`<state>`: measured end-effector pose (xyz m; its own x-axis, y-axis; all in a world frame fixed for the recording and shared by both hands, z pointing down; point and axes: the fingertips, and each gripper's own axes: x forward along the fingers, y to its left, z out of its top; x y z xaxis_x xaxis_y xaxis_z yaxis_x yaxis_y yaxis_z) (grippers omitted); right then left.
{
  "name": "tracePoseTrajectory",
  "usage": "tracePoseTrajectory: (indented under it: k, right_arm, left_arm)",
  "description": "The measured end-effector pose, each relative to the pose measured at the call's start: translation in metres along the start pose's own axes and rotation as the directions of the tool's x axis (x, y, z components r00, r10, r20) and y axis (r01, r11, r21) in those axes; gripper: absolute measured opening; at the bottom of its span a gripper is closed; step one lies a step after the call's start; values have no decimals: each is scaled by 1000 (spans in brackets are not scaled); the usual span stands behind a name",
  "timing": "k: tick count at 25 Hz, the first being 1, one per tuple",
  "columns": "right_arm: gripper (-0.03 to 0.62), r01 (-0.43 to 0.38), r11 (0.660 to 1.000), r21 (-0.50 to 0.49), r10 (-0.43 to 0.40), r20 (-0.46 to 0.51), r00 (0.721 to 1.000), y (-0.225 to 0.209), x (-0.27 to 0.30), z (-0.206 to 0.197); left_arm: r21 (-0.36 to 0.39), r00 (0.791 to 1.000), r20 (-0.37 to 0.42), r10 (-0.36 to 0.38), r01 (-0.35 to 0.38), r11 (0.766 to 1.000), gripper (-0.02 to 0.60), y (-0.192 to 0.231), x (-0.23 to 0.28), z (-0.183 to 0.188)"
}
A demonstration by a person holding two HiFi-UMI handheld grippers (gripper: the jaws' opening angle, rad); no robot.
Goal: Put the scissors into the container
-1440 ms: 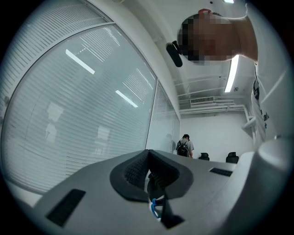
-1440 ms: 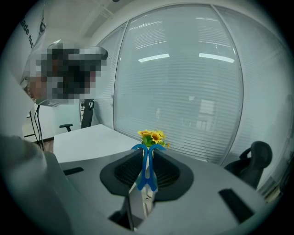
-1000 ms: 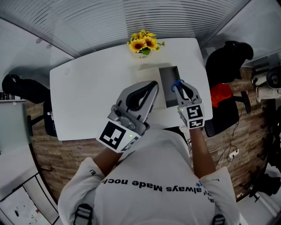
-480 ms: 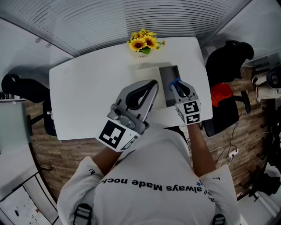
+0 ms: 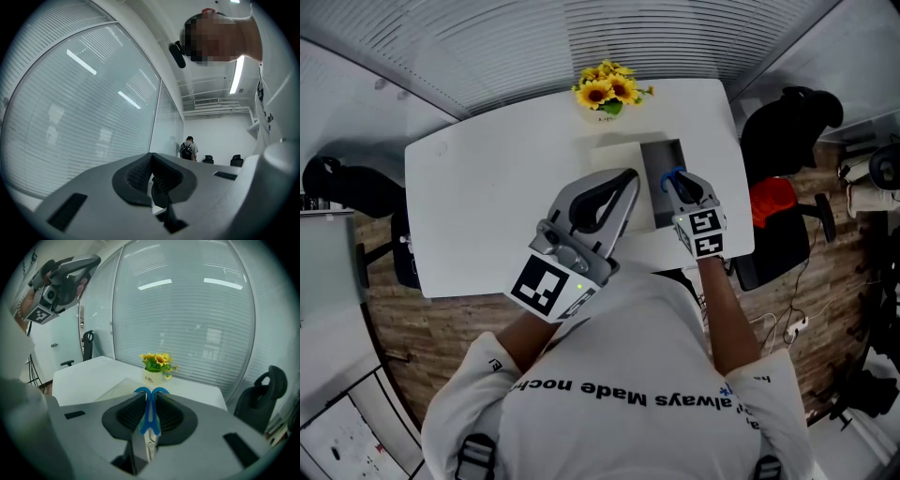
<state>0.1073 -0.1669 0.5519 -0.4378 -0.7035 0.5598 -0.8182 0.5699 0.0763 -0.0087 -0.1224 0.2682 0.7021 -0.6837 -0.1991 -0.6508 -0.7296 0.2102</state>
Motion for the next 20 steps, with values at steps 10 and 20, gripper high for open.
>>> tracePoseTrajectory:
  k: [10, 20]
  right_arm:
    - [80, -12, 1000, 25, 13, -51, 999, -3, 19, -20]
    - [80, -22, 999, 44, 26, -94, 995, -6, 38, -35]
  left_arm:
    - [-2, 1000, -4, 10, -10, 1000, 20, 4, 0, -1]
    - [-3, 1000, -8, 18, -18, 1000, 20, 7, 1, -2]
